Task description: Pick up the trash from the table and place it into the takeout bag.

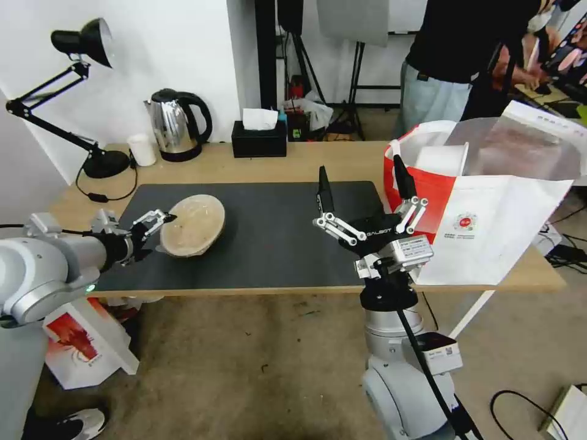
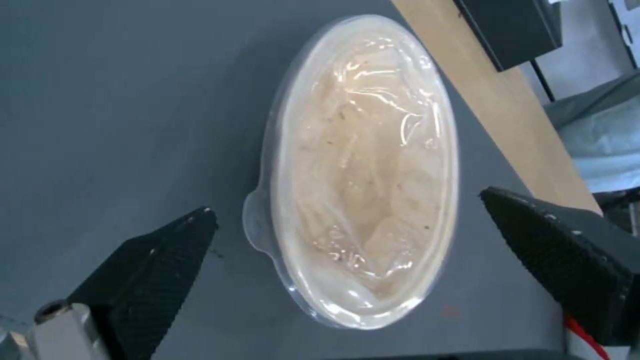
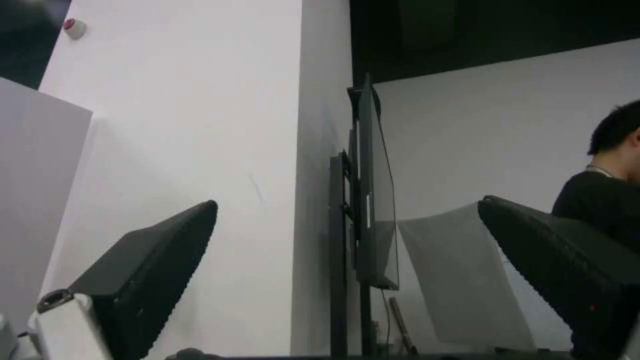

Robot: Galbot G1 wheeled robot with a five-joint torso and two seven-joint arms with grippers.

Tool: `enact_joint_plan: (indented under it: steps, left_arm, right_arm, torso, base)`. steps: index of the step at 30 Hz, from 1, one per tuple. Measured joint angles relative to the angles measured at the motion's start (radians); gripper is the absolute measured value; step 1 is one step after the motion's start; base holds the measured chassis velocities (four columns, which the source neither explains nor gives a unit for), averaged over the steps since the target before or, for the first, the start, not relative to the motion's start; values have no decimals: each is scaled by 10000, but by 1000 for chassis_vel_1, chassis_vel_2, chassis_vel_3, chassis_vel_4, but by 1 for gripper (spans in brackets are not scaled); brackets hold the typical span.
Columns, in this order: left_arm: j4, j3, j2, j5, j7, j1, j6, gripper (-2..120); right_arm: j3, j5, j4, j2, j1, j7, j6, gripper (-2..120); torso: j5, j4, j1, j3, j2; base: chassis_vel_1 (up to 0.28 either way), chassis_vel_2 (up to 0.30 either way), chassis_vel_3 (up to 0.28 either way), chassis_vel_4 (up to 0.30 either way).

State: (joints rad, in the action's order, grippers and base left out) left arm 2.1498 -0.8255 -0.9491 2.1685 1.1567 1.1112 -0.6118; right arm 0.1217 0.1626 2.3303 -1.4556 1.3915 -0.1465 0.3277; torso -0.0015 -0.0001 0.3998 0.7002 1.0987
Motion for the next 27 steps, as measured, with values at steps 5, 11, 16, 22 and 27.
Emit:
enact_joint_plan:
  steps: [5,11,16,22,27]
  left_arm:
    - [-215,80,-62,-133,-29,-40,0,100]
    - [-459,201,-91,-333,-135,-74,-2,100]
    - [-666,422,-135,-360,-219,-215,-3,100]
    - [-905,648,-262,-390,-318,-344,-17,100]
    - [-1038,731,-325,-409,-373,-377,-46,100]
  right_arm:
    - [19,8,24,8,18,6,0,100]
    - [19,21,24,7,19,16,-3,100]
    - [57,21,58,37,19,21,-8,100]
    - [81,22,72,40,43,26,-9,100]
    - [80,21,100,22,103,30,-3,100]
  torso:
    - [0,0,0,0,0]
    - [1,1,0,0,0]
    - [1,0,0,0,0]
    - [0,0,0,0,0]
    - [0,1,0,0,0]
  base:
    - [0,0,0,0]
    - [0,0,0,0]
    - [0,0,0,0]
    - [0,0,0,0]
    - [0,0,0,0]
